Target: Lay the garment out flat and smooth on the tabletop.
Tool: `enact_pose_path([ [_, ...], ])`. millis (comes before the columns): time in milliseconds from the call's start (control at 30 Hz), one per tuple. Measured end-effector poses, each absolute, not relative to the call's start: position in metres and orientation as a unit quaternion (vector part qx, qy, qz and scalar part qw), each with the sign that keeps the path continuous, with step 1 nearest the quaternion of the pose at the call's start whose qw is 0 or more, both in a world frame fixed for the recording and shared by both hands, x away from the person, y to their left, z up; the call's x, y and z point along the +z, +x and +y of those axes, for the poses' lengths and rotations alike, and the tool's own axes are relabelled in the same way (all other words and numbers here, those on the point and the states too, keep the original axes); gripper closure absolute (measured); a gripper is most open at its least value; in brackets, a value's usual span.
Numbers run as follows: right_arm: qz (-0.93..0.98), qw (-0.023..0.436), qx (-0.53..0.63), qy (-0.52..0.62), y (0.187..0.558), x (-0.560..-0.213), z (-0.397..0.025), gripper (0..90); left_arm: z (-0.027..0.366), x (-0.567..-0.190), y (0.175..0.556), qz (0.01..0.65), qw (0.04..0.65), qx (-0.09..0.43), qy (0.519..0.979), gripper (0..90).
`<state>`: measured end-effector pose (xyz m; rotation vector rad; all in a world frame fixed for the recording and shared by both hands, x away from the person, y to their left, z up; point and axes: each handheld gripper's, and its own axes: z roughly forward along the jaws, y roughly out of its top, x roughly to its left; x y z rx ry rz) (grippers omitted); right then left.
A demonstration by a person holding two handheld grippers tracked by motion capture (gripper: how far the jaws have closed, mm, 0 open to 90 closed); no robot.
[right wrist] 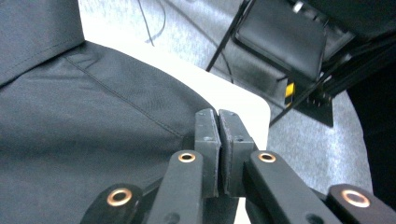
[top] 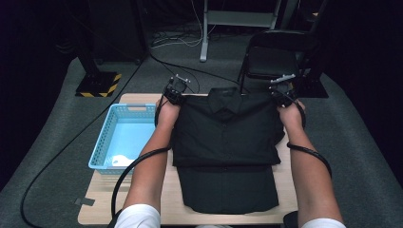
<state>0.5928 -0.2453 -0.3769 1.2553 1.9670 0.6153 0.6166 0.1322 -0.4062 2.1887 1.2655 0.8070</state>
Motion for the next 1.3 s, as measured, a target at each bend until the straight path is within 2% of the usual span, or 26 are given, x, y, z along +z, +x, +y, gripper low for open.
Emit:
enact_pose_path([
  [167, 0.762, 0.344, 0.226, 0.5, 0.597, -0.404, -0.239, 87.0, 0.131, -0.427, 0.623, 0.474, 0.236, 0.28, 0.801, 76.0],
  [533, 0.761, 0.322, 0.234, 0.512, 0.594, -0.436, -0.227, 85.1, 0.118, -0.453, 0.62, 0.472, 0.237, 0.263, 0.808, 73.8],
  [767, 0.757, 0.323, 0.242, 0.514, 0.593, -0.437, -0.23, 69.6, 0.12, -0.451, 0.616, 0.469, 0.252, 0.252, 0.808, 53.9],
  [933, 0.752, 0.32, 0.271, 0.509, 0.588, -0.422, -0.239, 60.4, 0.123, -0.436, 0.603, 0.453, 0.284, 0.247, 0.808, 39.8],
  [1033, 0.751, 0.322, 0.295, 0.495, 0.579, -0.409, -0.243, 57.0, 0.126, -0.421, 0.59, 0.446, 0.309, 0.23, 0.808, 34.7],
  [1167, 0.765, 0.298, 0.336, 0.461, 0.555, -0.397, -0.244, 53.8, 0.131, -0.409, 0.559, 0.423, 0.325, 0.214, 0.818, 33.7],
  [1300, 0.801, 0.267, 0.338, 0.414, 0.514, -0.409, -0.241, 50.2, 0.133, -0.415, 0.523, 0.401, 0.332, 0.188, 0.833, 33.3],
])
